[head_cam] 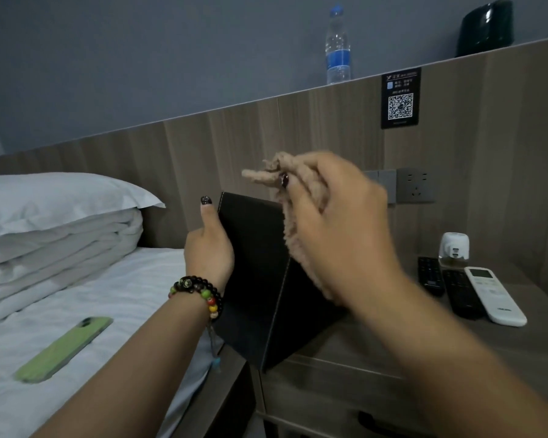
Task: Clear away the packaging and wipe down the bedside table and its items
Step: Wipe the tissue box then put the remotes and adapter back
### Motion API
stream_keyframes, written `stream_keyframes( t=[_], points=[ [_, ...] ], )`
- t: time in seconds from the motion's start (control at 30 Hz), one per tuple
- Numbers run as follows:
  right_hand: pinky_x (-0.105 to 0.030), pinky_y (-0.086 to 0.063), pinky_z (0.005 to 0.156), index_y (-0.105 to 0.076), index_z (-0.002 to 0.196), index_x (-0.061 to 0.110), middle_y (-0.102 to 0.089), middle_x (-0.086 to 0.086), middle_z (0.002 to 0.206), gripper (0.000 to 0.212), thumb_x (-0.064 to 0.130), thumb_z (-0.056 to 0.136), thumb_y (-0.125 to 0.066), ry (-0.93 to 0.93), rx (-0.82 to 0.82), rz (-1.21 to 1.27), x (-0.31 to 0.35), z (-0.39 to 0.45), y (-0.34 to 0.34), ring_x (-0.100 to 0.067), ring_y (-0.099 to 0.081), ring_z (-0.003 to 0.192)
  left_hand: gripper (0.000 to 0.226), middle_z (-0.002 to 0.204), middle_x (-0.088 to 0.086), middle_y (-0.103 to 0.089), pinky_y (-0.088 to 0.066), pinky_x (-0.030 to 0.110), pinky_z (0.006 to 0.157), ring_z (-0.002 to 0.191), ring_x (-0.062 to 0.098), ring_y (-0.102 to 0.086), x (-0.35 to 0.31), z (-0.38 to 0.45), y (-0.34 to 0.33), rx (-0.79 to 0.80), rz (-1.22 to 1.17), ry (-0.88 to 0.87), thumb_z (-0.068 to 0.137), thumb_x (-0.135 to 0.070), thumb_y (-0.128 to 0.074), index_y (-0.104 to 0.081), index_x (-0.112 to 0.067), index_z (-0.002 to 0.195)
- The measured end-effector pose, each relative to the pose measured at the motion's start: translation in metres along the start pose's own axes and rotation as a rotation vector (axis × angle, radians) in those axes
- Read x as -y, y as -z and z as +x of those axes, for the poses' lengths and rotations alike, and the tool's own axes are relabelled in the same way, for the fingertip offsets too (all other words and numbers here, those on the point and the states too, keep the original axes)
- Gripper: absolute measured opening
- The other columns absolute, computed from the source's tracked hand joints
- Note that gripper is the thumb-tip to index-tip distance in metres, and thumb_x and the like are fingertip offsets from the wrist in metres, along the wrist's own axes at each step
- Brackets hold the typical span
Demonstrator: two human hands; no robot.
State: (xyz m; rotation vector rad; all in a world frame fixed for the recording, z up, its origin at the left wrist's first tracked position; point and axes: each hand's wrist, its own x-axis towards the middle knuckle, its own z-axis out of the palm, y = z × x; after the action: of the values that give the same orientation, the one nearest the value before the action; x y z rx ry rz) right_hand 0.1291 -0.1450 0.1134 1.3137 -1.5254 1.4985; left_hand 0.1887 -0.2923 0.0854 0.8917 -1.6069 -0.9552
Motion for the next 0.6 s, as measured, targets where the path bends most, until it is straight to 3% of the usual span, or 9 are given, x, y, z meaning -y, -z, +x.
stream_keyframes(
  t=[0.1,0.17,0.2,0.3,0.43,0.6],
  points=[
    [-0.009,-0.046,0.067,-0.069,0.099,0.022,-0.067,0.003,0.093,0.012,0.023,0.094,-0.057,-0.021,0.399,-0.182,-0.003,0.035,0.012,-0.007,-0.059,0.081,0.055,0.061,0.007,-0.047,-0.035,0.035,0.053,0.056,0.022,-0.046,0.002,-0.009,-0.009,0.004,0.016,-0.081,0.102,-0.048,-0.018,-0.043,-0.015,0.066],
    [-0.026,-0.052,0.073,-0.069,0.099,0.02,-0.068,0.002,0.093,0.014,0.024,0.094,-0.057,0.044,0.526,-0.212,-0.005,0.043,0.004,-0.013,-0.062,0.086,0.051,0.065,0.009,-0.05,-0.04,0.038,0.059,0.061,0.025,-0.05,0.004,-0.016,-0.015,0.006,0.056,-0.156,0.103,-0.042,-0.016,-0.054,-0.014,0.086],
    [-0.026,-0.051,0.072,-0.069,0.098,0.018,-0.067,0.001,0.092,0.014,0.024,0.094,-0.057,0.039,0.528,-0.183,-0.008,0.044,-0.001,-0.013,-0.062,0.085,0.052,0.064,0.01,-0.05,-0.039,0.038,0.059,0.061,0.026,-0.05,0.005,-0.02,-0.018,0.003,0.058,-0.161,0.103,-0.042,-0.016,-0.053,-0.011,0.085],
    [-0.019,-0.046,0.066,-0.069,0.096,0.013,-0.067,-0.001,0.09,0.015,0.022,0.094,-0.057,-0.097,0.413,-0.063,-0.031,0.046,-0.01,-0.012,-0.061,0.082,0.062,0.055,0.008,-0.044,-0.033,0.034,0.053,0.053,0.023,-0.043,0.006,-0.03,-0.022,-0.022,-0.024,-0.072,0.099,-0.055,-0.019,-0.035,-0.012,0.057],
    [-0.005,-0.038,0.056,-0.067,0.093,0.014,-0.063,0.002,0.084,0.012,0.021,0.095,-0.057,-0.207,0.304,-0.06,-0.059,0.027,-0.001,-0.003,-0.052,0.07,0.066,0.048,0.005,-0.037,-0.031,0.034,0.053,0.05,0.023,-0.039,0.009,-0.041,-0.019,-0.082,-0.017,-0.078,0.098,-0.058,-0.025,-0.028,-0.013,0.049],
    [-0.006,-0.041,0.069,-0.069,0.098,0.014,-0.069,0.003,0.088,0.011,0.018,0.093,-0.06,-0.152,0.206,-0.023,-0.062,0.001,0.031,-0.003,-0.059,0.08,0.066,0.039,-0.003,-0.028,-0.029,0.036,0.051,0.043,0.019,-0.032,-0.001,-0.055,-0.023,-0.122,-0.06,-0.241,0.099,-0.048,-0.036,-0.021,-0.015,0.043]
  ],
)
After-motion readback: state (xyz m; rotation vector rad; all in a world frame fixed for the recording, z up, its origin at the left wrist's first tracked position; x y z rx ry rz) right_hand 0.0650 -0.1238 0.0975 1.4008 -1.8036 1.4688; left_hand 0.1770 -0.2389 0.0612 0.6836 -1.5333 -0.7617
